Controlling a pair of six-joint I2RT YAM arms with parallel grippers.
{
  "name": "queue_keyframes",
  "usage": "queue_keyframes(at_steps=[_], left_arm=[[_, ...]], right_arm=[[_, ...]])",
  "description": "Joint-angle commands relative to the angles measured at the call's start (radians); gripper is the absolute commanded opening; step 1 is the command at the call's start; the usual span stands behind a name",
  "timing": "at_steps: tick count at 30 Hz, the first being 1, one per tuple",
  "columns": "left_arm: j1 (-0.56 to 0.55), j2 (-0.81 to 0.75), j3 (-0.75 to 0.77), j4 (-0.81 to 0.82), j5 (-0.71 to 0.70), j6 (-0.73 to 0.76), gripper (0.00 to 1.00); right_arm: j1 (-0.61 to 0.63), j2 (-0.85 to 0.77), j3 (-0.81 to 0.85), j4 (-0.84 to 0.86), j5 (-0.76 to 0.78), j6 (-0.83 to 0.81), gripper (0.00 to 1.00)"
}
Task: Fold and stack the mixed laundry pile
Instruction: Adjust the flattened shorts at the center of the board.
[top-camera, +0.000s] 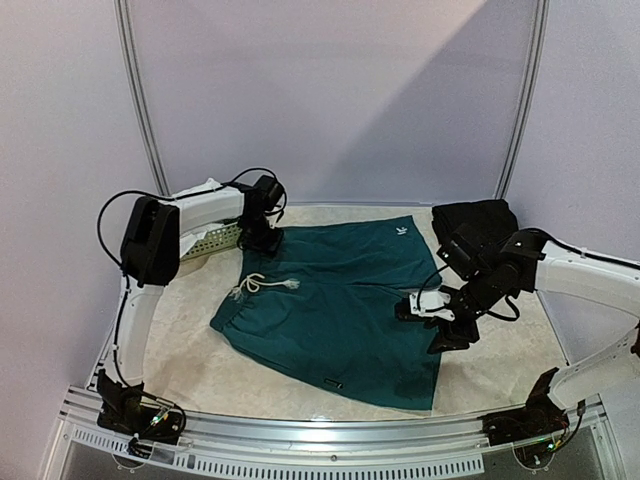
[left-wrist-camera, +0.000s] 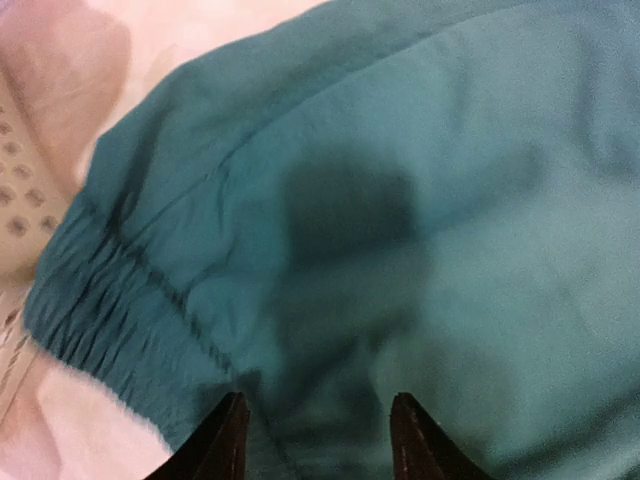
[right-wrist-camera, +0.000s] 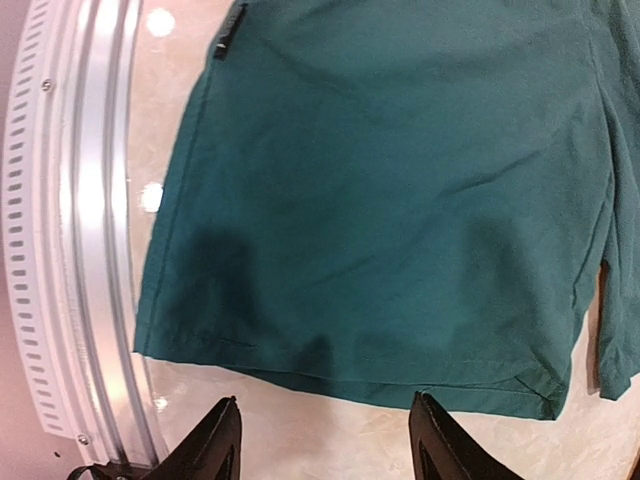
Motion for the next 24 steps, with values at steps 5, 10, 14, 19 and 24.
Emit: queue_keyframes(at_steps=[5,10,14,19,24], left_arm=[[-0.139,-0.483,-0.278,0.021,-0.01,0.178,0.52],[-0.161,-0.663,-0.458,-0.032,-0.013,0.149,0.51],[-0.174,-0.793,-0.584,-0.024,-0.035,0.122,0.51],[-0.175,-0.874,-0.662,-0.048,-0.061,0.111,0.51],[-0.175,-0.893,-0.699,-0.081,-0.093,0.126,0.51]], right_arm=[[0.222,-0.05,-0.088,-0.093,-0.017,-0.042,0.57],[0.343,-0.022,-0.128,-0.047,-0.004,-0.019,0.54],[0.391,0.037,-0.16,0.005,0.091,0.014,0.53],[0.398,0.094,-0.181,0.045,0.11,0.06,0.55],[0.398,0.109,-0.174,0.066,0.118,0.075,0.57]])
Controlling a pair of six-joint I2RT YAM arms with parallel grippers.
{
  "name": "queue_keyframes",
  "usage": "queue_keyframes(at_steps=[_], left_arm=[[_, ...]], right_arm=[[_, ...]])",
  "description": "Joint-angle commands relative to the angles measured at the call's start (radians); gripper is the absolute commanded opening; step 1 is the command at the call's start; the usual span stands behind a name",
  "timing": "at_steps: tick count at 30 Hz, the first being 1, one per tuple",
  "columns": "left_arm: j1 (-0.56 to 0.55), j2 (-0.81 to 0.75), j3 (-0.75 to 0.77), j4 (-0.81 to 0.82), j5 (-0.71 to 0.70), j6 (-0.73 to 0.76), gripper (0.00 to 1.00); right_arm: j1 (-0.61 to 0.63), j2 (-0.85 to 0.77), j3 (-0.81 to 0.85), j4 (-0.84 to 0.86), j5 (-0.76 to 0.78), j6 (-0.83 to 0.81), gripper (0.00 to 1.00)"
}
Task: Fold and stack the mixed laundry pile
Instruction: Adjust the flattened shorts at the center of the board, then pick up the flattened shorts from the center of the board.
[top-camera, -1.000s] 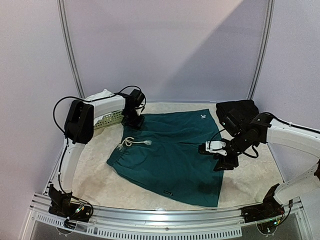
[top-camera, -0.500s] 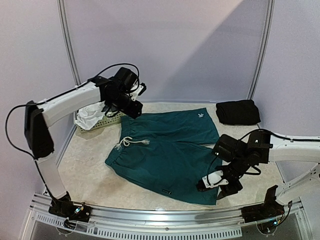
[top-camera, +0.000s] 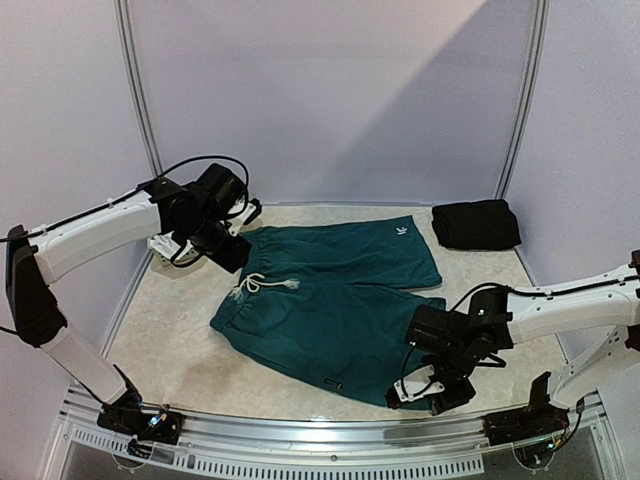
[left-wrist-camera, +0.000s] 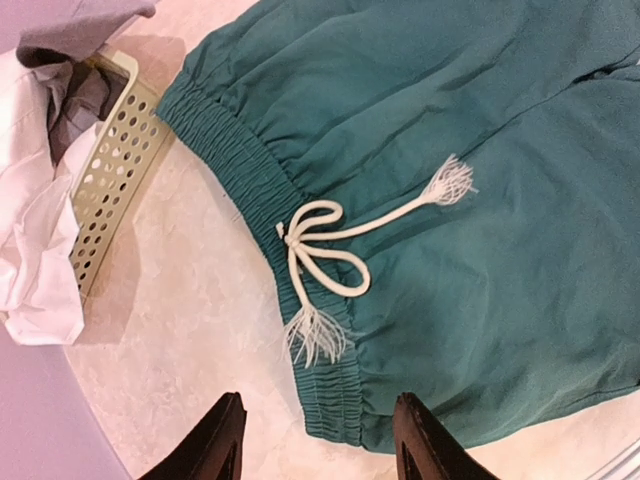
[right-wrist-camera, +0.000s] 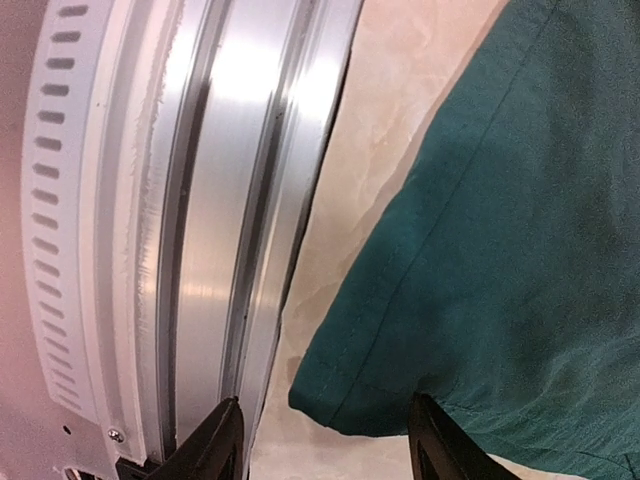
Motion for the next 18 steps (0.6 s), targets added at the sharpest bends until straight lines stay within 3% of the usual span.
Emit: queue_keyframes(at_steps=[1,15,16,18], left_arm=[[0.003,-0.033,-0.029,-0.039,-0.038,0.009,0.51],[0.006,-0.038,-0.033,-0.075,-0.072,0.056,0.52],[0.005,-0.033,-0.034,-0.074,-0.069,0.056,0.52],[0.006,-0.027,-0.037,-0.075,-0.063,0.056,0.52]], right_arm=[[0.008,0.02,0.003,0.048,0.027,0.034,0.57],[0.046,0.095,0.018,0.064,0.063,0.052,0.41],[0.046,0.104,0.017,0.068,0.073,0.054,0.36],[0.046,0.121,0.018,0.064,0.098,0.059,0.17]])
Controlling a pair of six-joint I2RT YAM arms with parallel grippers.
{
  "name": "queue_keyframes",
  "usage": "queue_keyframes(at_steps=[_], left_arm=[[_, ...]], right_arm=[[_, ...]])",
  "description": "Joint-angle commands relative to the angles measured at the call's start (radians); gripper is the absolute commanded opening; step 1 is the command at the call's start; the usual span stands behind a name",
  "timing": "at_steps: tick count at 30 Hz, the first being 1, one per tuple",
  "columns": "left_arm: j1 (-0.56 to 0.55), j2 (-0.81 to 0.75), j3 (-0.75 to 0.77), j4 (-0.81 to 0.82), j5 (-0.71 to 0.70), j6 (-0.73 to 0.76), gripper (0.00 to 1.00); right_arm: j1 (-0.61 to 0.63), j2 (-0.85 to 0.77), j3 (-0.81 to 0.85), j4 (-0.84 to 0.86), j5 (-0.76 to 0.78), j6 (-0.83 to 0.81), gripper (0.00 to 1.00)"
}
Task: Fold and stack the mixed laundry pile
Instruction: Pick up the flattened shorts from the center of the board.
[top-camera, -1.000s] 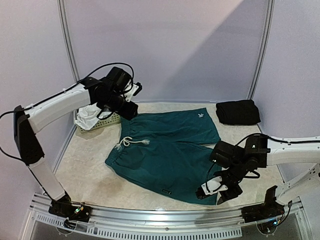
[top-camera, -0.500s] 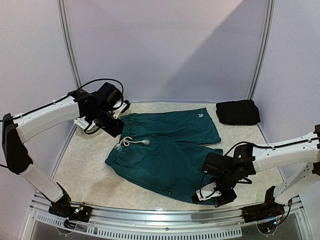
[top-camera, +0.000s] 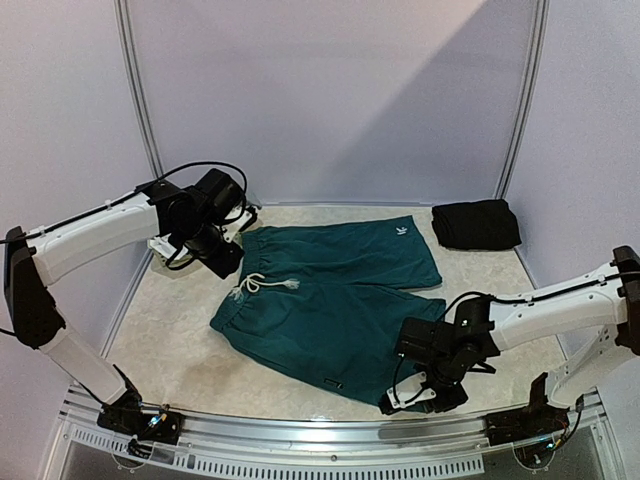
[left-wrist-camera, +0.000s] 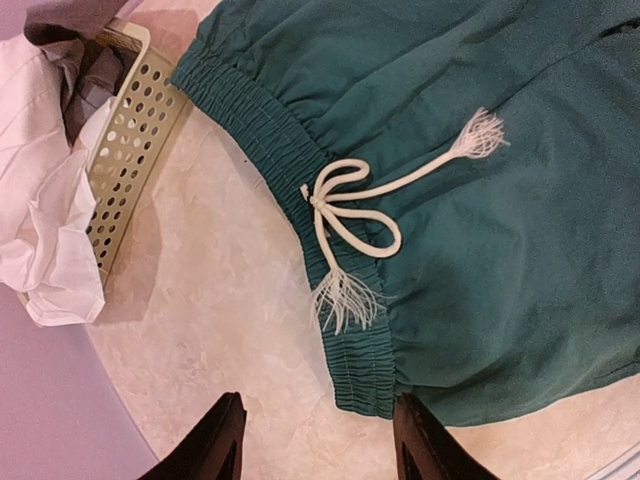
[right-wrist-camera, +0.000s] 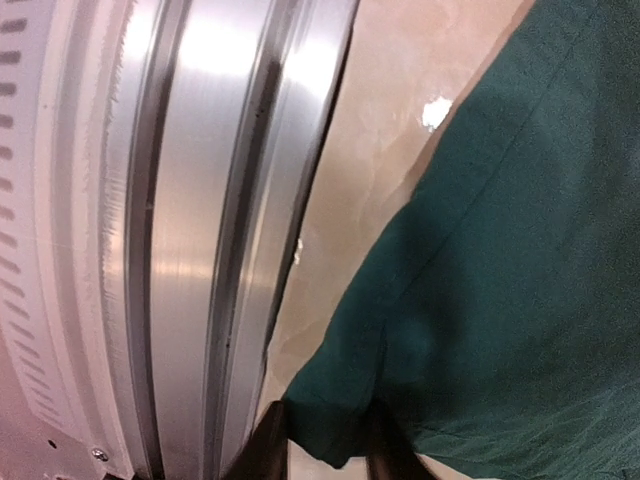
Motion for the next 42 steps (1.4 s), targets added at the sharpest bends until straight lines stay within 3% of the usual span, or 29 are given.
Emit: queue_keyframes(at_steps=[1,3,8,11,15,22,26,32,42], left_arm=[[0.006,-0.007,-0.016,-0.015,0.003,0.011,0.52],[0.004,-0.013,-0.016,-0.025,0.026,0.041,0.52],[-0.038,-0.079,-0.065,-0.024,0.263,0.191,0.5],[-0.151,-0.109,-0.117,-0.054,0.371,0.32,0.49],[-0.321,-0.105,-0.158,-0.11,0.312,0.408,0.49],[-0.428,-0.102,-0.323,0.003,0.134,0.46,0.48],[-0.435,-0.095,-0.364,0.088,0.058,0.449,0.49],[-0.435,-0.063,-0.397,0.2,0.078,0.483,0.49],[-0.436,0.096,-0.372,0.224,0.093,0.519,0.44]], right_arm=[[0.007,0.041,0.019,0.006,0.059,0.012,0.08],[0.007,0.028,0.001,-0.015,0.11,0.003,0.0],[-0.057,-0.115,-0.086,-0.076,0.233,-0.079,0.0],[-0.142,-0.196,-0.096,-0.145,0.231,-0.126,0.0],[-0.218,-0.392,-0.179,-0.196,0.282,-0.233,0.0],[-0.388,-0.509,-0.223,-0.24,0.271,-0.358,0.0],[-0.405,-0.528,-0.23,-0.245,0.271,-0.368,0.0],[-0.408,-0.526,-0.232,-0.241,0.269,-0.365,0.0],[-0.408,-0.531,-0.233,-0.235,0.269,-0.361,0.0]])
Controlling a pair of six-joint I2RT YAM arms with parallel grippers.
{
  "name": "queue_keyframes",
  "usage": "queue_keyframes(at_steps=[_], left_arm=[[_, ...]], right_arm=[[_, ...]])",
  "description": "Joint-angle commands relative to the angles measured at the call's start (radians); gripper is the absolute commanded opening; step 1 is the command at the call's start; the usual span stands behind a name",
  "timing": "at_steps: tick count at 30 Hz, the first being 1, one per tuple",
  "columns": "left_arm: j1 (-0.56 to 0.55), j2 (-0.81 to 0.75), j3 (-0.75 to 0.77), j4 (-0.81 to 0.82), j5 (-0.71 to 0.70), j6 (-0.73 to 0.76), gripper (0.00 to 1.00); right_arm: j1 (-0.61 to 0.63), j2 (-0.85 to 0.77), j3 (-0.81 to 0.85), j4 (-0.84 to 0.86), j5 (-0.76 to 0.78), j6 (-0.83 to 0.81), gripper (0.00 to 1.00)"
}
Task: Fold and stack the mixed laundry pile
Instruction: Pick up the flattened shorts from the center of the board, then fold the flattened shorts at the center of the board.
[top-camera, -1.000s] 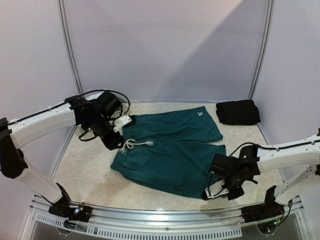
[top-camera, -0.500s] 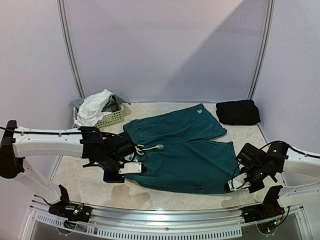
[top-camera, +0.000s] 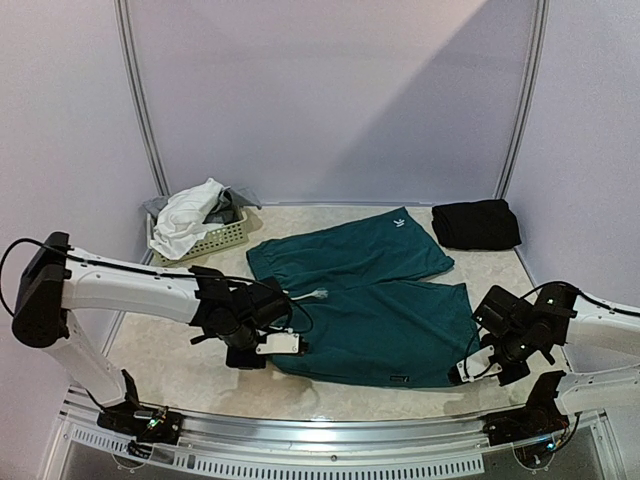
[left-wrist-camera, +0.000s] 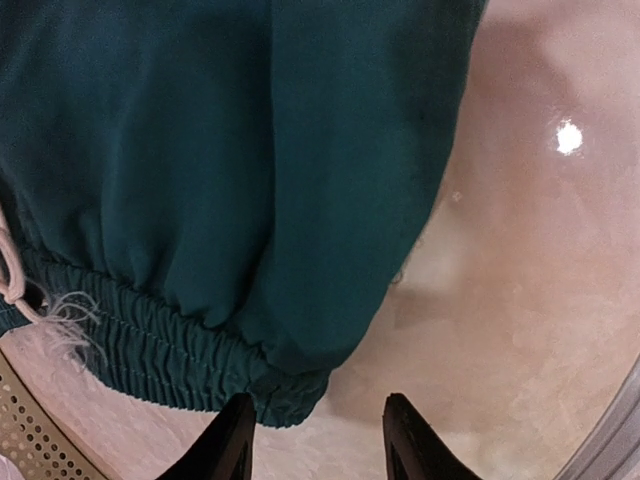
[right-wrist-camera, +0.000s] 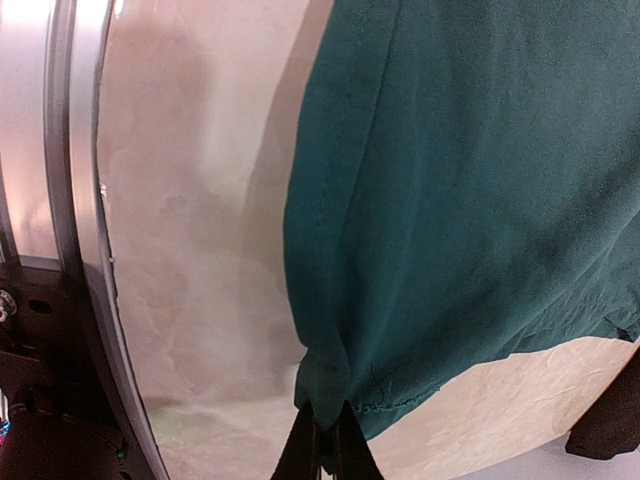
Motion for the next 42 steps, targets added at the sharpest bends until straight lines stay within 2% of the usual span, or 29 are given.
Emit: queue_keyframes(at_steps=[1,5,9,11,14,16,21,25,30,38,42], left_arm=[[-0.015,0.044,0.014,0.023,0.004,0.027,0.44],[-0.015,0.101,0.018,0.04,-0.019,0.032,0.44],[-0.025,0.166,0.038,0.031,-0.093,0.037,0.36],[-0.036,0.176,0.036,0.035,-0.123,0.039,0.28],[-0.047,0.161,0.034,0.018,-0.14,0.034,0.09],[-0.057,0.128,0.042,-0.017,-0.147,0.013,0.0],[-0.075,0.01,0.09,-0.16,-0.141,-0.082,0.0],[-0.105,-0.099,0.15,-0.272,-0.106,-0.158,0.0],[-0.119,-0.183,0.243,-0.376,-0.025,-0.253,0.0],[-0.12,-0.246,0.364,-0.505,0.005,-0.338,0.0],[-0.118,-0.26,0.368,-0.521,0.03,-0.364,0.0]], right_arm=[[-0.007,-0.011,-0.011,-0.012,0.002,-0.005,0.0],[-0.007,-0.01,-0.013,-0.006,-0.003,-0.006,0.0],[-0.007,-0.014,-0.013,-0.006,-0.002,-0.005,0.0],[-0.008,-0.024,-0.015,-0.005,0.001,-0.003,0.0],[-0.017,-0.041,-0.011,-0.003,0.004,0.0,0.0],[-0.033,-0.054,0.001,-0.007,0.01,0.002,0.0],[-0.098,-0.086,0.154,-0.091,-0.039,0.002,0.0],[-0.104,-0.102,0.282,-0.203,-0.048,-0.01,0.0],[-0.103,-0.081,0.411,-0.263,-0.024,-0.005,0.0],[-0.118,0.013,0.667,-0.223,0.083,-0.024,0.0],[-0.204,0.126,0.791,-0.138,0.096,-0.067,0.0]])
